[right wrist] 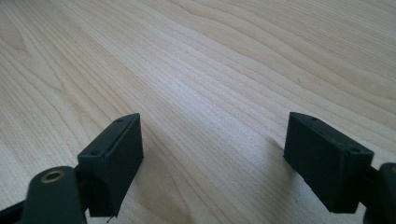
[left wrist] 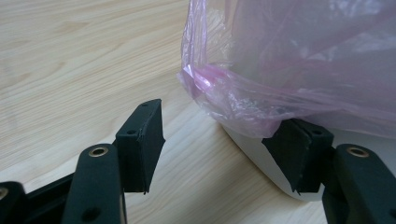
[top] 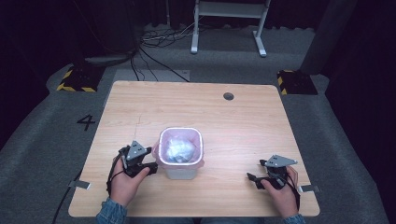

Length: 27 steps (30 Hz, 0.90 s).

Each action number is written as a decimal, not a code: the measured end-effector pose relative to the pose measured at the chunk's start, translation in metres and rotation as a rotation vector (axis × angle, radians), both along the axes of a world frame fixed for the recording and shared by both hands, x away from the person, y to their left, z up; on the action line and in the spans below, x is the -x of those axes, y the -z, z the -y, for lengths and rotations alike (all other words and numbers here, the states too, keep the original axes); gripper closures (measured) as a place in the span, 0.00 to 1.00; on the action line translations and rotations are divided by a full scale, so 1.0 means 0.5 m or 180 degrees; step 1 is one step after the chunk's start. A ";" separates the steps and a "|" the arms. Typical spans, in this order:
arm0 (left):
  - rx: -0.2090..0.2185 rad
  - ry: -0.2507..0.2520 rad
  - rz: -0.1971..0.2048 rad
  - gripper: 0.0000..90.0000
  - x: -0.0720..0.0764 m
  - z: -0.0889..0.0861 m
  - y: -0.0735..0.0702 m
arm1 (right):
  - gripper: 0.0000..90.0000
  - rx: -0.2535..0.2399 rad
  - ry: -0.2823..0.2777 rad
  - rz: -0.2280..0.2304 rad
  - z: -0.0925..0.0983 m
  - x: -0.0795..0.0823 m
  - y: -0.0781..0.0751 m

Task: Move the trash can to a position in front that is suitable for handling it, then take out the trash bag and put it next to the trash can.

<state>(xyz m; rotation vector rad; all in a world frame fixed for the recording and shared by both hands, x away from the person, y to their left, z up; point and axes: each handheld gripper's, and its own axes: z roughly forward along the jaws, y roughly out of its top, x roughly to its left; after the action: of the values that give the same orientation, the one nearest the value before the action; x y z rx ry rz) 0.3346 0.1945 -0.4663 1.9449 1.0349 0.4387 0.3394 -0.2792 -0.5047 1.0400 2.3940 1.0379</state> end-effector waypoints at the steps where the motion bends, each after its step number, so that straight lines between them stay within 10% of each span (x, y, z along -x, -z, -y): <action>1: 0.0018 0.0031 -0.0001 0.42 -0.002 0.011 0.001 | 0.22 -0.0005 0.0001 -0.0008 0.000 0.000 0.000; 15: -0.0138 0.0445 0.0058 0.39 -0.020 0.119 -0.005 | 0.22 0.0003 0.0014 0.0009 -0.001 0.001 0.000; 27: -0.0267 0.0471 0.0141 0.27 -0.013 0.109 -0.019 | 0.21 0.0001 0.0025 -0.0008 -0.002 0.004 -0.001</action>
<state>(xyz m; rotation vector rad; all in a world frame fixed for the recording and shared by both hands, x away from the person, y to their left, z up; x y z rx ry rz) 0.3413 0.1402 -0.4567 2.0606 0.8496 0.4461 0.3373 -0.2785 -0.5043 1.0502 2.3901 1.0340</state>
